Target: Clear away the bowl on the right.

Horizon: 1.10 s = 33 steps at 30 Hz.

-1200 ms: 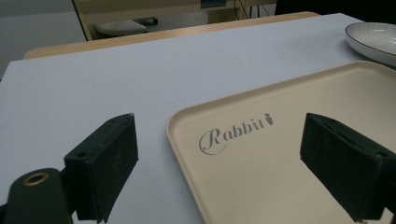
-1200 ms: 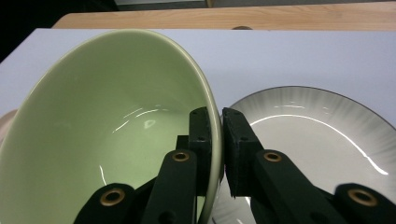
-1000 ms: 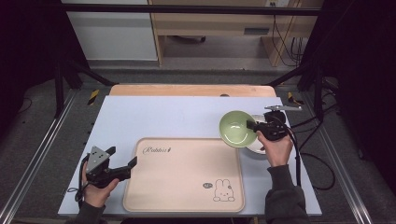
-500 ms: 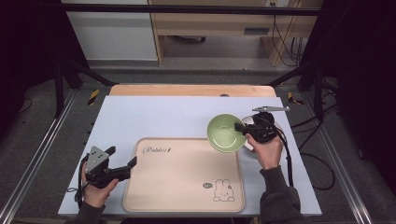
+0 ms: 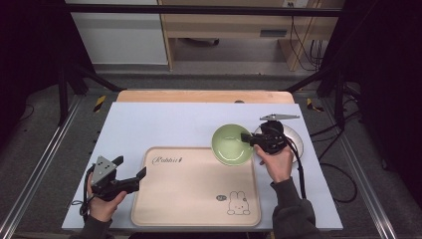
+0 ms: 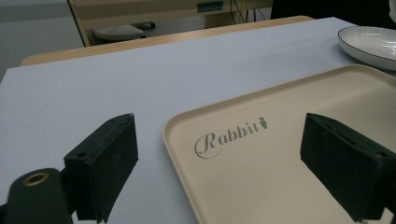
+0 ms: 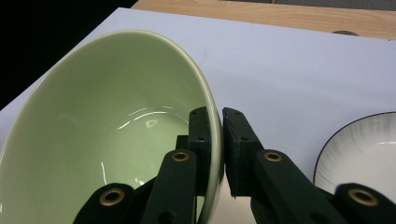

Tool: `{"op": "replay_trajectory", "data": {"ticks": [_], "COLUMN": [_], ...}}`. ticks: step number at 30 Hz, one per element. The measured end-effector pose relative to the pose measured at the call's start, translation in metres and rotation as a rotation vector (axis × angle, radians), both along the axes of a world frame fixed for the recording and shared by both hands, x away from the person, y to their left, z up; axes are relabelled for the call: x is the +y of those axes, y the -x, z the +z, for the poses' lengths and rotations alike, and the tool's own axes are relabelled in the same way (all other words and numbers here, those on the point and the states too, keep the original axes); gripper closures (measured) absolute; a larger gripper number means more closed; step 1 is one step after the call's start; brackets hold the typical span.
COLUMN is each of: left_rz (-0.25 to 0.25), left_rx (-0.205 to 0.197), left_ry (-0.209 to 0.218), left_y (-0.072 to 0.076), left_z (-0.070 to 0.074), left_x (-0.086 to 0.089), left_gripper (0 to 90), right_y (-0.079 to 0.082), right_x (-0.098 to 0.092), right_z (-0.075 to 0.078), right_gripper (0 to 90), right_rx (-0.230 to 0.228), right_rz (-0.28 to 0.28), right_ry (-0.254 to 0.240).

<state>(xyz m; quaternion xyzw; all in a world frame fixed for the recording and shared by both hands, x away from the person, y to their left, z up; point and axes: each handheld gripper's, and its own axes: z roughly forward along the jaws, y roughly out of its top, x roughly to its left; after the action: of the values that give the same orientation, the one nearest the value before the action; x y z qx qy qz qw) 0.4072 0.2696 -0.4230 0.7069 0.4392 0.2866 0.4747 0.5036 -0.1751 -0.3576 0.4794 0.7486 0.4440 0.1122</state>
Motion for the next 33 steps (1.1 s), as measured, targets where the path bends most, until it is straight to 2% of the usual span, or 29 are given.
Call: {"op": "replay_trajectory", "data": {"ticks": [12, 28, 33], "left_rz": [-0.002, -0.006, -0.006], "left_rx": [-0.001, -0.002, -0.002], "left_ry": [-0.001, 0.0, 0.0], "left_y": [0.0, 0.001, 0.001], "left_z": [0.0, 0.001, 0.001], "left_x": [0.0, -0.001, -0.001], "left_gripper": [11.0, 11.0, 11.0], "right_y": [0.0, -0.004, -0.005], "right_x": [0.017, 0.042, 0.048], "right_z": [-0.005, -0.019, -0.023], "right_gripper": [82.6, 82.5, 82.4], "right_rx": [0.006, 0.025, 0.032], "right_rz": [0.035, 0.075, 0.073], "right_ry": [0.016, 0.029, 0.036]}}
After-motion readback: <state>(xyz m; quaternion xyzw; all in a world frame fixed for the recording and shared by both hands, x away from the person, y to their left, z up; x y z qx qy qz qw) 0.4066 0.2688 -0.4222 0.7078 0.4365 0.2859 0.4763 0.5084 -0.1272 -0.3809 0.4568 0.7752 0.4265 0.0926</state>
